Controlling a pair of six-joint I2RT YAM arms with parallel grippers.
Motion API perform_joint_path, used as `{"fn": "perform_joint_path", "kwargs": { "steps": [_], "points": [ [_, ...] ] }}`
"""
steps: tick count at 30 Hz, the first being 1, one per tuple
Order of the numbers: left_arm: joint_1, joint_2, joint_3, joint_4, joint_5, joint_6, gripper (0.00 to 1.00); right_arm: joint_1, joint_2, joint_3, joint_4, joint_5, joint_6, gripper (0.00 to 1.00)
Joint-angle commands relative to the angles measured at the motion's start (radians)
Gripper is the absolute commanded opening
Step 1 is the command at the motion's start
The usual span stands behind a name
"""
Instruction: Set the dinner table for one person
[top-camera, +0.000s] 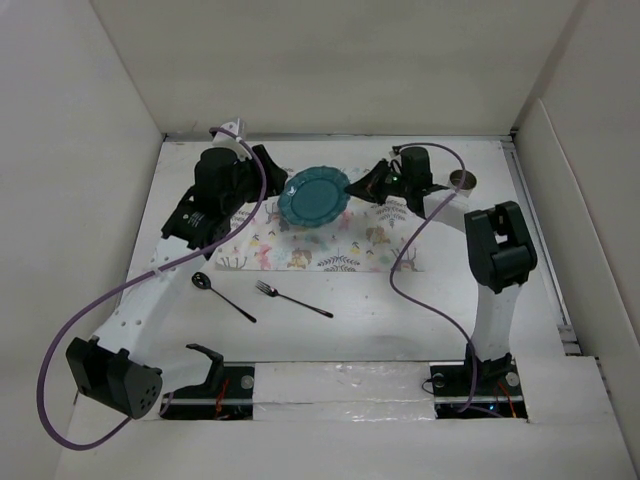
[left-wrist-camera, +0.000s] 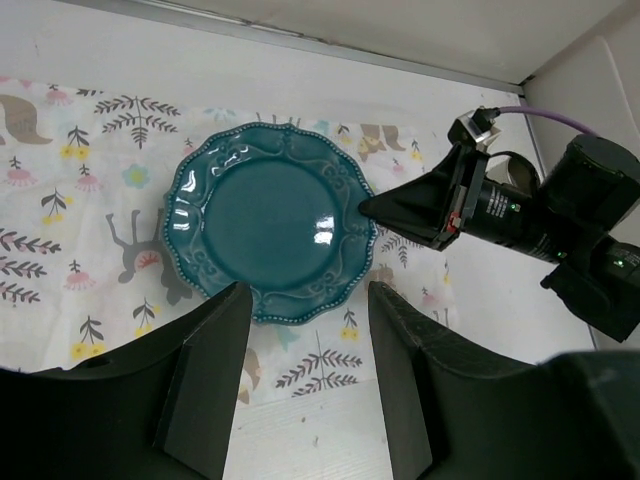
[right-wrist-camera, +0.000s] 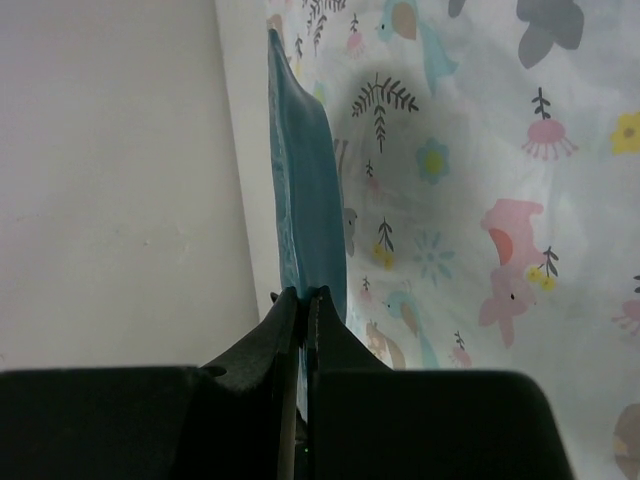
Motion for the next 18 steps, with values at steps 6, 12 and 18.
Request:
{"fn": "perform_joint_path", "kwargs": {
  "steps": [6,12,18],
  "points": [
    [-0.001,-0.022,-0.032,0.006,-0.044,0.025,0.47,0.035,-0.001,-0.003,0.141,-0.042,0.018,0.00],
    [-0.001,-0.011,-0.037,0.013,-0.046,0.027,0.47,0.044,0.012,-0.048,0.003,0.010,-0.083,0.05],
    [-0.001,-0.011,-0.049,0.026,-0.041,0.019,0.47,0.044,0.010,-0.038,-0.181,0.071,-0.200,0.38]
  ]
}}
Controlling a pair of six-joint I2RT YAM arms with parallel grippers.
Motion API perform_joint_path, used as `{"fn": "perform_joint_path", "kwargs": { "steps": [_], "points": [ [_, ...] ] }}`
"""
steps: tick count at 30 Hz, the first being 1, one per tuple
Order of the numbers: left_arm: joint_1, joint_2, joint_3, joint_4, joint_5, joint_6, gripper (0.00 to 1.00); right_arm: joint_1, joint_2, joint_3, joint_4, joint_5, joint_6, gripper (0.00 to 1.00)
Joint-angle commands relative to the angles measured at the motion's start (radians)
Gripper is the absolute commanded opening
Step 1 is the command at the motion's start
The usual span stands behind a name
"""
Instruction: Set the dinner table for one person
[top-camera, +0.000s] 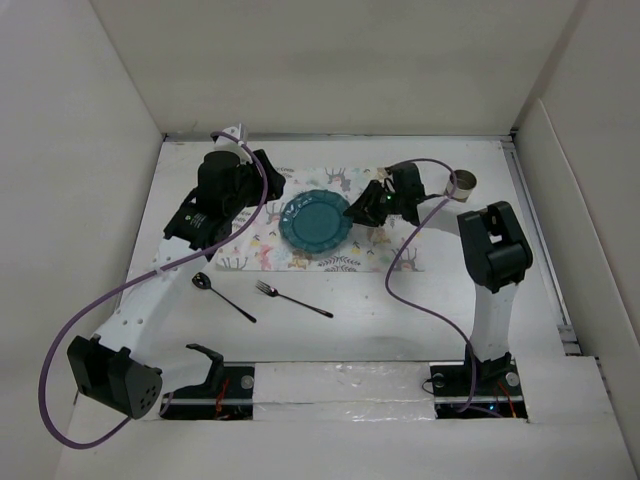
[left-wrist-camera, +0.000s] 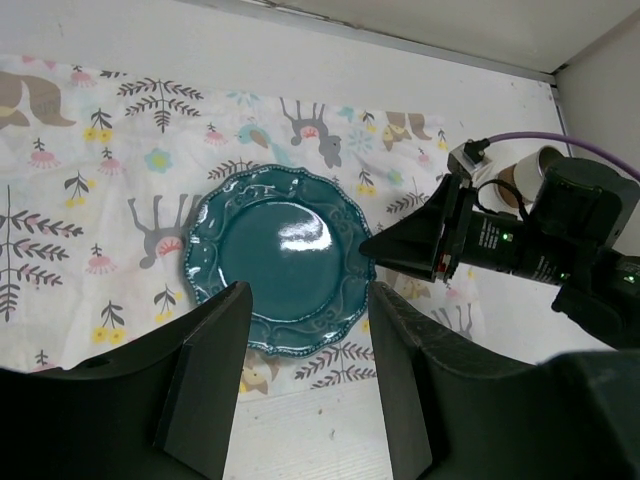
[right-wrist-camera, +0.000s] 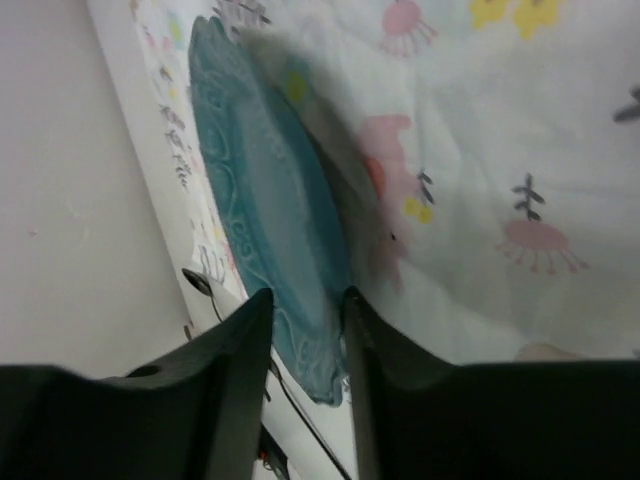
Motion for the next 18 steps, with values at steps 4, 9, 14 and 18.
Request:
{"fn": "perform_joint_path", "kwargs": {
  "steps": [4,9,14,18],
  "points": [
    [-0.001,-0.010,-0.023,0.045,-0.004,0.004,0.47,0.005,-0.065,0.088,-0.261,0.123,-0.179,0.53],
    [-0.001,-0.009,-0.027,0.045,0.003,0.008,0.47,-0.004,-0.131,0.170,-0.452,0.262,-0.325,0.66],
    [-0.001,-0.010,-0.001,0.031,0.038,0.031,0.29,-0.079,-0.252,0.190,-0.536,0.412,-0.428,0.21],
    [-0.001,-0.004,0.000,0.011,0.054,0.047,0.00,-0.275,-0.321,0.203,-0.596,0.565,-0.472,0.00]
  ]
}}
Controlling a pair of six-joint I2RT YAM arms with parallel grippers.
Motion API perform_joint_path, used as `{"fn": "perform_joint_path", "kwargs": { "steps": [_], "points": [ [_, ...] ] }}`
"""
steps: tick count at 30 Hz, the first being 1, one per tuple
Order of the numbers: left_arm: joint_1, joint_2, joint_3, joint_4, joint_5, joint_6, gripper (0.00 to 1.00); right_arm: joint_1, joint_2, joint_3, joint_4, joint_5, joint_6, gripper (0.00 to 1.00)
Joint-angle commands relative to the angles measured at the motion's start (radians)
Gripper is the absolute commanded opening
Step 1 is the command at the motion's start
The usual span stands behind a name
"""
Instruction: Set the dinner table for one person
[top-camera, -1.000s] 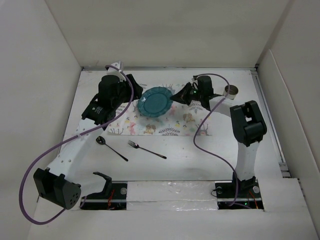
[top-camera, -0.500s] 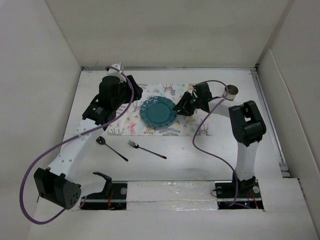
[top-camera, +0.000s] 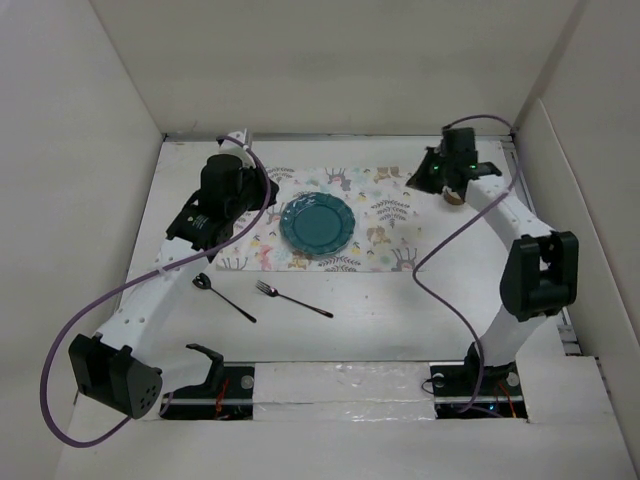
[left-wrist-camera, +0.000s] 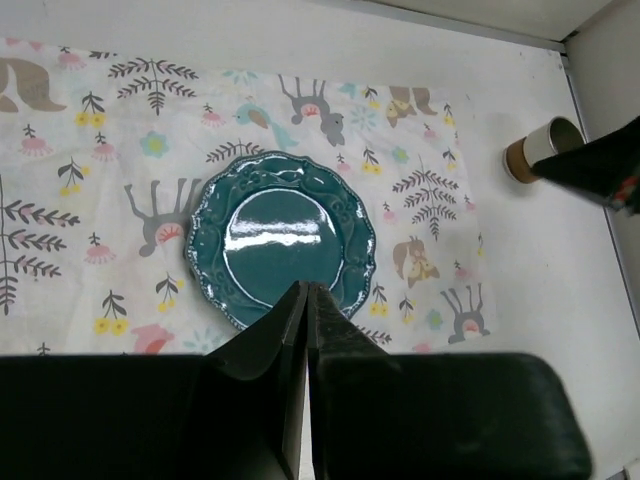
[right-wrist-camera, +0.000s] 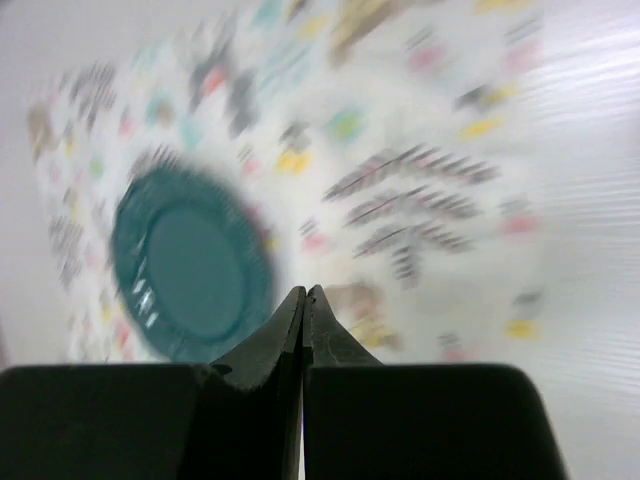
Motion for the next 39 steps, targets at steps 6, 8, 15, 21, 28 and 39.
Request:
{"fn": "perform_joint_path", "kwargs": {
  "steps": [6,8,15,21,28,39],
  "points": [
    [-0.001,-0.022,-0.016,-0.004,0.037,0.057,0.03,-0.275,-0.060,0.083,-0.157,0.456,-0.143,0.33],
    [-0.001,-0.028,-0.032,-0.014,0.042,0.066,0.14,-0.320,-0.019,0.123,-0.186,0.469,-0.146,0.43],
    [-0.001,-0.045,-0.062,-0.012,0.051,0.074,0.32,-0.365,0.154,0.270,-0.244,0.380,-0.137,0.50],
    [-0.001,-0.054,-0.087,-0.014,0.055,0.069,0.32,-0.365,0.251,0.342,-0.244,0.338,-0.126,0.49],
    [-0.001,-0.069,-0.118,-0.006,0.062,0.044,0.32,-0.365,0.251,0.312,-0.201,0.360,-0.119,0.02],
    [-0.001,-0.062,-0.093,-0.011,0.052,0.040,0.32,-0.293,0.139,0.379,-0.174,0.326,-0.134,0.00]
  ]
}}
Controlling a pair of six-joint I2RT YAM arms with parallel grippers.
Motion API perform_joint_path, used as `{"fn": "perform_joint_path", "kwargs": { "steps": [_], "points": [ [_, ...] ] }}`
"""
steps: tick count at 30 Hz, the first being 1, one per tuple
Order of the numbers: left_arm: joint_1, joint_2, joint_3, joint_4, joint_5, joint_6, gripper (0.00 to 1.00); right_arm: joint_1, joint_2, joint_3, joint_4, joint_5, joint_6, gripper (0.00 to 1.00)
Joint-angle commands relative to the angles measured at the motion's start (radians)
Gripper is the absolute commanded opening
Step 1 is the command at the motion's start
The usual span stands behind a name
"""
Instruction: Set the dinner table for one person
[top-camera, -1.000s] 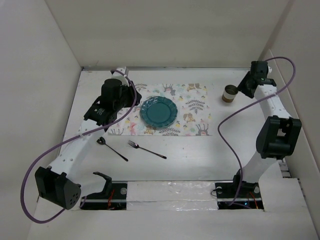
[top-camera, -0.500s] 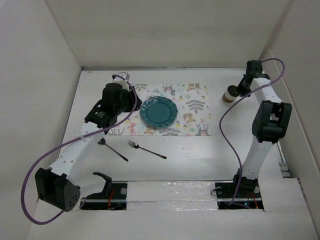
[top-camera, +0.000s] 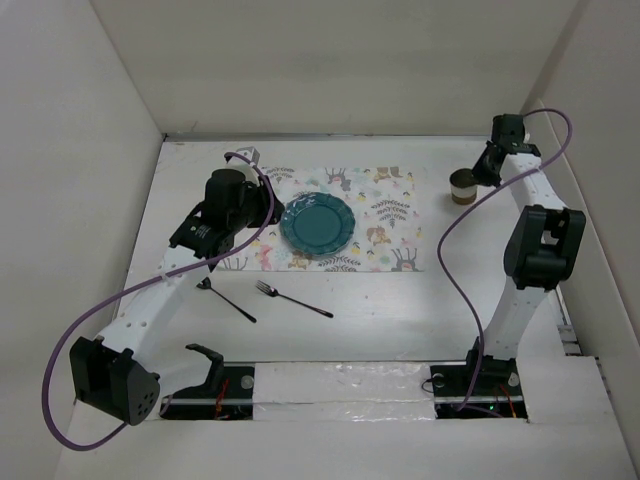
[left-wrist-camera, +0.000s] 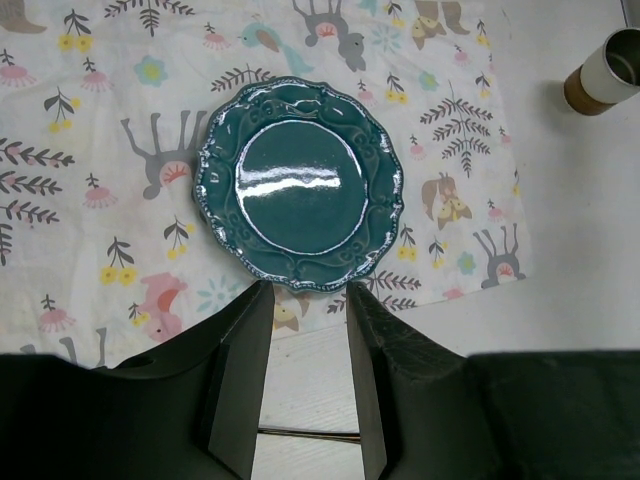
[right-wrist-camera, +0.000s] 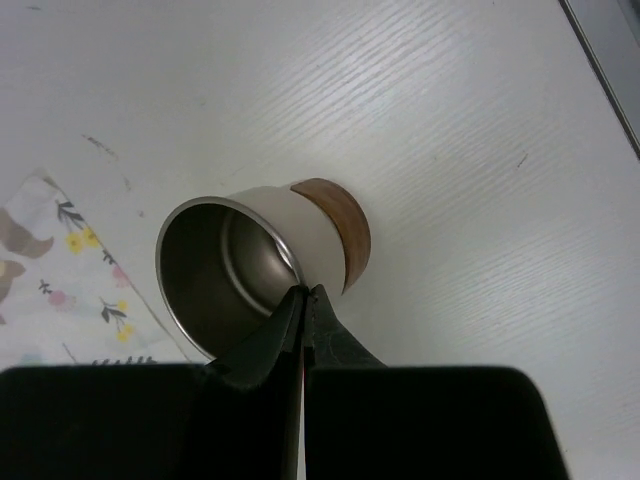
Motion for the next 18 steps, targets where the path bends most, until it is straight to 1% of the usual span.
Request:
{"fn": "perform_joint_path", "kwargs": {
  "steps": [1,2,3,5,7,8,12,18],
  "points": [
    [-0.001,-0.024,0.021,0.021,-0.003,-0.003,0.32,0.061,-0.094,0.100,0.040,-0.021,-0.017,0.00],
    [-0.001,-0.024,0.026,0.019,-0.003,-0.003,0.32,0.076,-0.081,0.122,0.023,-0.028,-0.023,0.00],
    [-0.001,-0.021,0.028,0.018,-0.001,-0.002,0.32,0.105,-0.049,0.177,-0.015,-0.036,-0.026,0.00],
    [-0.001,-0.018,0.032,0.013,-0.003,0.000,0.32,0.136,-0.024,0.214,-0.034,-0.045,-0.026,0.00],
    [-0.001,-0.018,0.035,0.012,-0.003,0.001,0.32,0.176,-0.004,0.232,-0.025,-0.058,-0.022,0.00],
    [-0.001,-0.021,0.037,0.010,-0.003,0.001,0.32,0.194,0.008,0.239,-0.003,-0.094,-0.005,0.00],
    [-0.001,-0.024,0.028,0.004,-0.004,0.004,0.32,0.234,0.054,0.258,0.032,-0.148,0.036,0.00],
    [-0.001,-0.021,0.021,0.007,-0.003,0.007,0.32,0.256,0.117,0.292,0.064,-0.236,0.098,0.00]
  ]
}}
